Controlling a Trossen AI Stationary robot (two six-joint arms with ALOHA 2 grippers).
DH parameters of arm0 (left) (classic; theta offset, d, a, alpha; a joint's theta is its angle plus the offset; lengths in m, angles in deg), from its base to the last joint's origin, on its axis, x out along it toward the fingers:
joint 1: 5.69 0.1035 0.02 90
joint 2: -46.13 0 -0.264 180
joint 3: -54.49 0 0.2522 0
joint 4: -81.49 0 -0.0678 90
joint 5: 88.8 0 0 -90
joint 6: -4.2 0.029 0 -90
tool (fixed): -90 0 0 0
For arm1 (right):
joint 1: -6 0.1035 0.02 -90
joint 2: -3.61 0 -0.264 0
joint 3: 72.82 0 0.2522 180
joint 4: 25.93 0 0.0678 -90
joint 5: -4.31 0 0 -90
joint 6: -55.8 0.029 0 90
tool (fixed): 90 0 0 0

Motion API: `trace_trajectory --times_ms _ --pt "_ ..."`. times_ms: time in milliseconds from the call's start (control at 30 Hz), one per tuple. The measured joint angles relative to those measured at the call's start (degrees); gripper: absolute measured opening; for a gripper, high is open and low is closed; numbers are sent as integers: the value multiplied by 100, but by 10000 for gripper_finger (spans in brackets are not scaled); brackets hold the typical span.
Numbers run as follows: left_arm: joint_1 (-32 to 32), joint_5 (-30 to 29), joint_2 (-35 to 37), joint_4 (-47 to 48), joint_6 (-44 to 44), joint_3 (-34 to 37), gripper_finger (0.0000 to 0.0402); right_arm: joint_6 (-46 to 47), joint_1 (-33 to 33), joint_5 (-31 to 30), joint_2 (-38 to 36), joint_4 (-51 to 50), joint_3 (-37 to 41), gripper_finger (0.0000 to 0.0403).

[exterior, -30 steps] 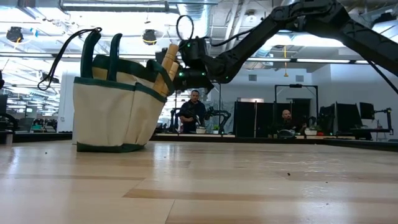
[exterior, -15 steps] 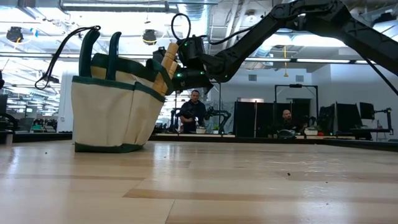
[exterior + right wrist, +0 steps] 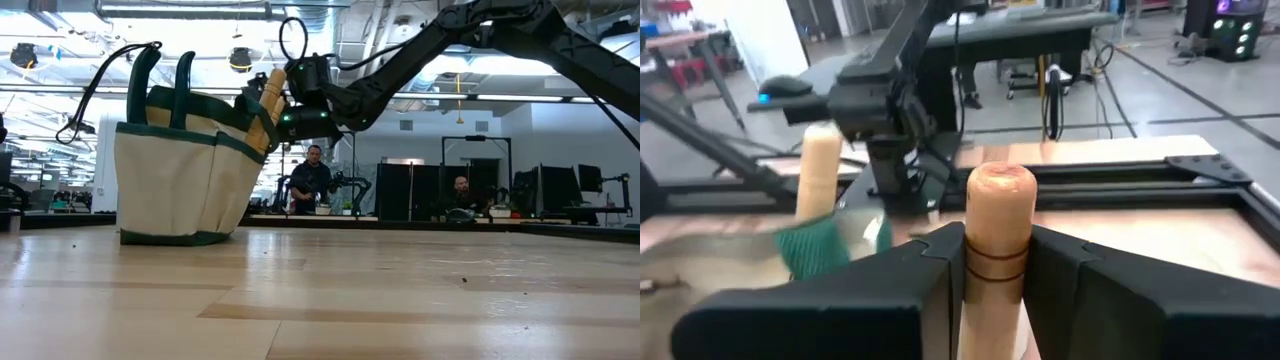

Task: Pick & Place Garden tools in Gardening bag
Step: Put the trowel into the gardening bag

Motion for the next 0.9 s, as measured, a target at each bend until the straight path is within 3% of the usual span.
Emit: trace_trajectory --times_ms 300,467,667,900 --pt "1 0 0 2 0 0 3 208 -31 55 -38 244 2 61" --pt "1 3 2 4 -2 0 3 384 -31 502 -554 873 -4 61" --pt "1 17 2 4 2 0 3 408 -40 1017 -911 586 -2 61" --pt "1 14 2 2 -31 0 3 170 -125 633 -896 205 -2 61"
